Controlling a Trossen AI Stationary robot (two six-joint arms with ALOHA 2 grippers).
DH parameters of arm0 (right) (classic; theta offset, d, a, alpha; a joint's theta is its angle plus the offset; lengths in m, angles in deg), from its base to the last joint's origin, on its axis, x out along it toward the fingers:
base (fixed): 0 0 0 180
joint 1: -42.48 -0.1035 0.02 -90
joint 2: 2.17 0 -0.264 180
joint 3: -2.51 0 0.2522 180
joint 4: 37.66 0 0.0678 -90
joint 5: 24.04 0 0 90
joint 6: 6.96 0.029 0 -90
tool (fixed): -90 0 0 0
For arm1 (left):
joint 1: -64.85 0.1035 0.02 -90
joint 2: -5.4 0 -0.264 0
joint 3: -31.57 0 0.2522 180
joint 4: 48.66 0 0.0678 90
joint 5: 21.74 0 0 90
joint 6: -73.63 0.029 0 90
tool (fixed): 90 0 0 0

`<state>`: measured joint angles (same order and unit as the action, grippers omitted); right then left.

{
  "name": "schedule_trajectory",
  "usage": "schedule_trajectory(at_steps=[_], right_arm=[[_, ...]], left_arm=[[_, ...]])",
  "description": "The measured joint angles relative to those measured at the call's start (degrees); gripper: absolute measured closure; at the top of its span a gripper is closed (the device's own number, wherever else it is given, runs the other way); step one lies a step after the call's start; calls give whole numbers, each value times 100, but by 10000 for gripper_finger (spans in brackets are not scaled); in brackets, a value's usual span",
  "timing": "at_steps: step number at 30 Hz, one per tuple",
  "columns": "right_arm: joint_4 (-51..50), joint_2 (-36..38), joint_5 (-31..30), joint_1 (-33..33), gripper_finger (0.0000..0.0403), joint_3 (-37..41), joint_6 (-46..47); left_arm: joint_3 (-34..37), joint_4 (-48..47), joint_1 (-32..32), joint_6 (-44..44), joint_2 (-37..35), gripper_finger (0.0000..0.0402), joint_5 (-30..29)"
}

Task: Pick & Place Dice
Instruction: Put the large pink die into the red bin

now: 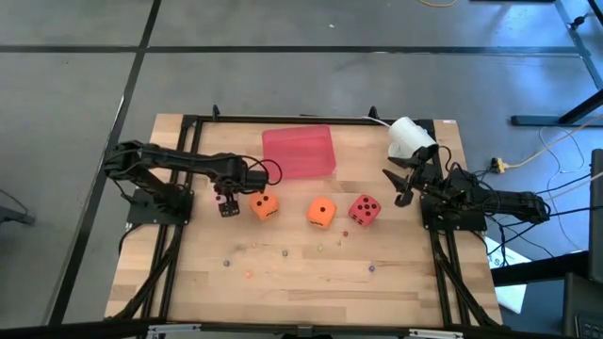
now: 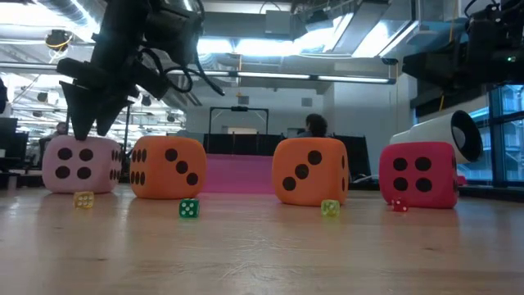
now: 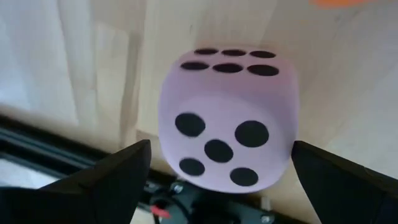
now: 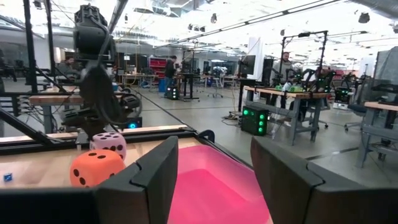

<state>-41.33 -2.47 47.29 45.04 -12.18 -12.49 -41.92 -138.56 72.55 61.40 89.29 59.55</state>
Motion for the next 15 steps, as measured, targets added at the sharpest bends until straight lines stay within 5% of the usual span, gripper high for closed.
schedule_trajectory(at_steps=[15], right_arm=[[286, -219, 606, -5, 199, -2, 365]], left_arm=[[620, 558, 688, 721, -17, 12, 327]])
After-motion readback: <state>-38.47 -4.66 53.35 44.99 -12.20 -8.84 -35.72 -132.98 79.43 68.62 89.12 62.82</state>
